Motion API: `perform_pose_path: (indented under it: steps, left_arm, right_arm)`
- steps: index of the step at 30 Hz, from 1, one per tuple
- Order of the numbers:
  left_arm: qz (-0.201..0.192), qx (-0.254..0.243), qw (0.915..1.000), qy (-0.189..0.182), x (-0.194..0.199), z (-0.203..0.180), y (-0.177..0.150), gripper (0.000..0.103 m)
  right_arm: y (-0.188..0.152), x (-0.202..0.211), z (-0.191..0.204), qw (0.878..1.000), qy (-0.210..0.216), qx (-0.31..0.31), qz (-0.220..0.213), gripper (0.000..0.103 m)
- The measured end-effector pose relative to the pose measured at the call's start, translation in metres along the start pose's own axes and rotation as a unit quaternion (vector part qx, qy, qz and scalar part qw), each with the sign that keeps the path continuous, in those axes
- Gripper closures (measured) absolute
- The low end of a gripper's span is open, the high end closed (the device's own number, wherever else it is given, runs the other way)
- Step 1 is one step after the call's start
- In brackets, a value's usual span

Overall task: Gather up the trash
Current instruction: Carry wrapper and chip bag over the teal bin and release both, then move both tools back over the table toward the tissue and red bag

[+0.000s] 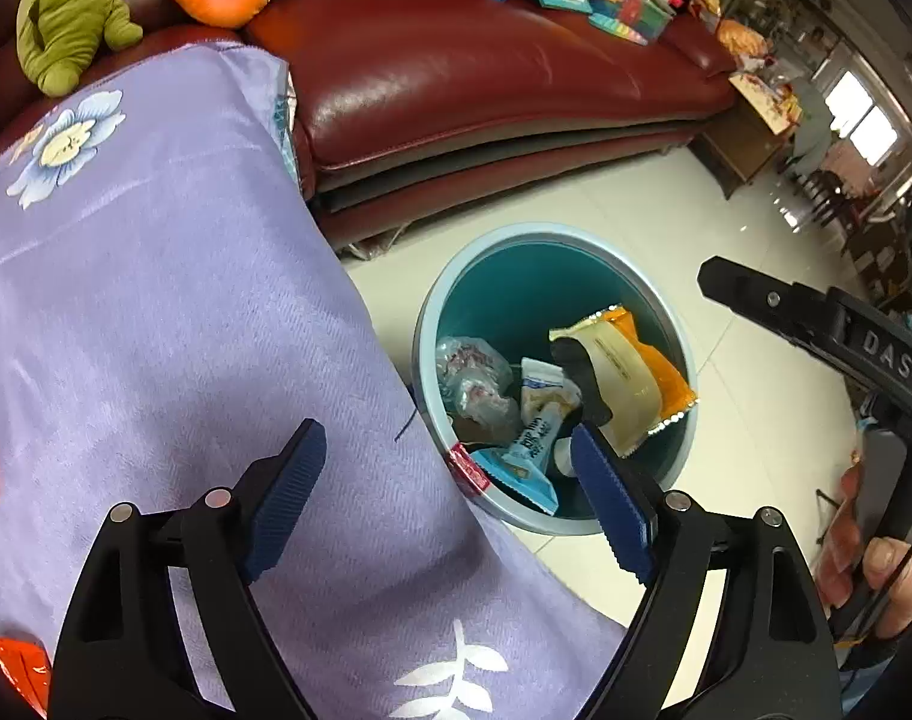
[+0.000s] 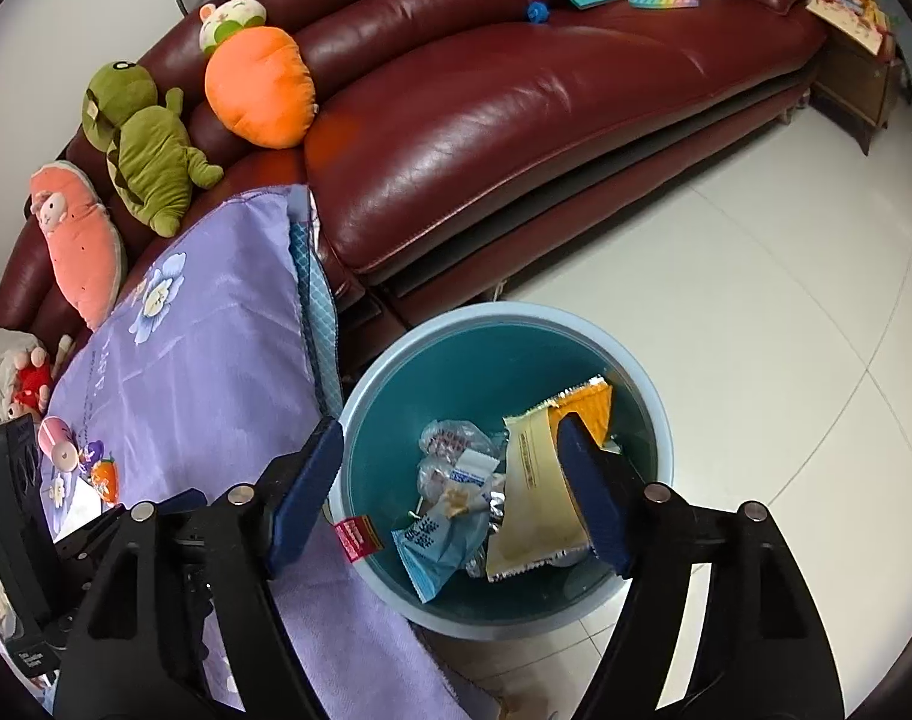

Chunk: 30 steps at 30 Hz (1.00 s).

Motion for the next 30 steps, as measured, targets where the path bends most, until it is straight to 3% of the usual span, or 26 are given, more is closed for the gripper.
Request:
perform_pose_path:
  steps: [7,15,30]
  left_arm:
    - [-0.009,0.007,0.9999,-0.010,0.014,0.005,-0.009,0.018]
    - [-0.038,0.027,0.9989,-0.007,0.054,0.032,-0.028,0.017]
    - [-0.097,0.122,0.9875,0.025,0.138,0.149,-0.090,0.015]
  right_arm:
    - [-0.014,0.011,0.021,1.000,-0.001,0.004,0.009,0.028]
    - [-0.032,0.025,0.082,0.999,0.015,0.048,0.012,0.027]
    - [-0.080,0.026,0.196,0.990,0.033,0.130,0.040,0.027]
Point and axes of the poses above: each gripper's, at about its wrist camera, not at the fingertips, and x roughly against the way its jaws point, z to its left, y to its top, the point moved 8 cm from there along -x, roughly the way its jaws point, and after that the axes turned 7 degrees about z, right-handed, at the moved point
